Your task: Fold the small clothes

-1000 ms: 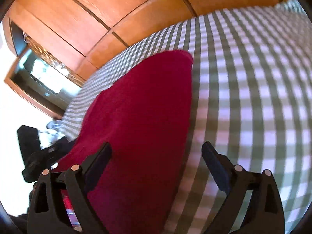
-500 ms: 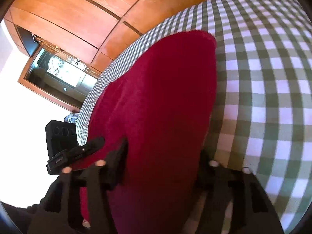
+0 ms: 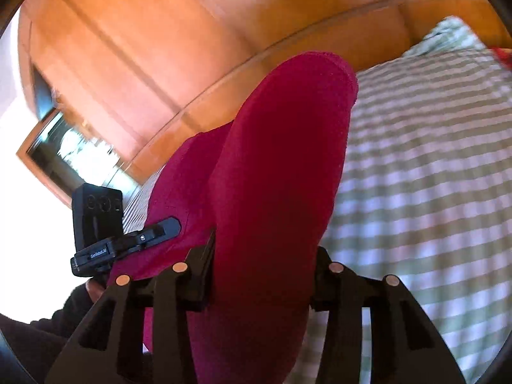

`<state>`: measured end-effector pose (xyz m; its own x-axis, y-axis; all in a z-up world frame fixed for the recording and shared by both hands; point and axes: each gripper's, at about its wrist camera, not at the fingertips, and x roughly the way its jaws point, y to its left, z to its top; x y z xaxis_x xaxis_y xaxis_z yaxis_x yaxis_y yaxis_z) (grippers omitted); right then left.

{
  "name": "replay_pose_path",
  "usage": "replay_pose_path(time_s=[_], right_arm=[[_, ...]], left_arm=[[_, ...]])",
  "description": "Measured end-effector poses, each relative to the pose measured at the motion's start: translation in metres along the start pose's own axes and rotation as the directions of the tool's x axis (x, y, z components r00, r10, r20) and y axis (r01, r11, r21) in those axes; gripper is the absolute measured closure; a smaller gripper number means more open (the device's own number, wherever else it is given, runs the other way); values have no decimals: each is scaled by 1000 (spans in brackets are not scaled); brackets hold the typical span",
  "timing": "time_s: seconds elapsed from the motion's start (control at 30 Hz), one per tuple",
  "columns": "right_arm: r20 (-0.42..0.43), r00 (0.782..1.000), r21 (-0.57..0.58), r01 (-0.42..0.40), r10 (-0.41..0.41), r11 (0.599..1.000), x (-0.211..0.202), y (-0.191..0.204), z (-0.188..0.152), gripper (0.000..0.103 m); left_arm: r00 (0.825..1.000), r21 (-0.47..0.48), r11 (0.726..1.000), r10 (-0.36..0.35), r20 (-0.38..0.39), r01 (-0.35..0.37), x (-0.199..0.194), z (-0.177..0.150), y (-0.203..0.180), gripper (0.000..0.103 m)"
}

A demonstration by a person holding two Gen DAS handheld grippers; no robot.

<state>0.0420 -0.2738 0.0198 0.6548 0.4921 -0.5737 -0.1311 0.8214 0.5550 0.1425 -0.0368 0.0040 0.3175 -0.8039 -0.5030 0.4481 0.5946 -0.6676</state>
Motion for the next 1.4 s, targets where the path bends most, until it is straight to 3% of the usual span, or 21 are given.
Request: replay_pose_path(time_s=[0.17,0.3,0.37,0.43,0.47,0.5,0.57,0.63,0.73,0.8,0.9,0.97,1.0,1.1,1.13,1.17,1.2,1.23,1.3,1.4], right_arm=[[99,988,58,112,-117,992,-39,-41,23,60],[145,965,139,199,-218,970,-62,-83,25,60],[125,950,154,264,-284,952,-64,-103,18,59],[59,928,181,352,-368,918,-51,-125,7,57],[24,920,196,378,-390,905,-43,-135,0,52],[15,917,211,388,-399,897,-39,-141,-6,50],[44,912,230,388,-408,893,-41,-141,-13,38],[54,889,215,435,-455,875,-50,-137,-15,27],[95,846,158,507,-524,847,-65,-111,-13,27],[148,828,131,526,-541,840,-80,-97,-8,28],[193,828,91,520,-527,850,-94,-87,-6,41],[200,839,40,508,-505,860,-93,-67,-13,53],[190,848,18,500,-494,866,-90,-60,-18,56],[117,846,-36,528,-521,849,-61,-51,-30,65],[89,834,-50,550,-545,833,-51,-50,-35,66],[75,803,-87,596,-591,798,-38,-51,-47,65],[94,764,-130,645,-638,753,-27,-49,-58,65],[117,748,-139,664,-653,735,-23,-48,-62,65],[139,729,-143,685,-671,714,-21,-44,-64,65],[144,735,-125,678,-663,725,-25,-46,-66,64]], left_arm=[[997,84,996,-19,-73,25,92,52,-43,64],[990,142,989,-12,-143,33,158,75,-67,63],[982,178,984,49,-184,-16,190,75,-70,60],[958,218,969,166,-235,-114,224,65,-68,60],[939,243,956,227,-258,-164,239,60,-63,48],[936,245,953,241,-255,-179,244,58,-60,42],[941,229,954,247,-232,-193,240,59,-56,38],[941,259,940,275,-199,-220,227,58,-63,38],[941,315,907,324,-98,-280,189,55,-78,38],[949,348,891,316,-10,-292,165,50,-95,38],[954,385,878,297,31,-286,148,40,-109,55],[961,413,872,277,27,-263,144,27,-117,66],[959,433,863,284,7,-259,147,19,-119,66],[934,441,848,352,-54,-294,167,3,-113,72],[922,433,846,379,-79,-311,175,-2,-105,72],[918,430,845,388,-81,-319,180,-7,-100,72],[921,422,850,380,-80,-314,182,-9,-97,72],[924,408,856,376,-73,-316,179,-10,-97,72],[922,391,860,382,-66,-329,178,-9,-99,72],[918,391,852,394,-38,-349,166,-9,-108,72]])
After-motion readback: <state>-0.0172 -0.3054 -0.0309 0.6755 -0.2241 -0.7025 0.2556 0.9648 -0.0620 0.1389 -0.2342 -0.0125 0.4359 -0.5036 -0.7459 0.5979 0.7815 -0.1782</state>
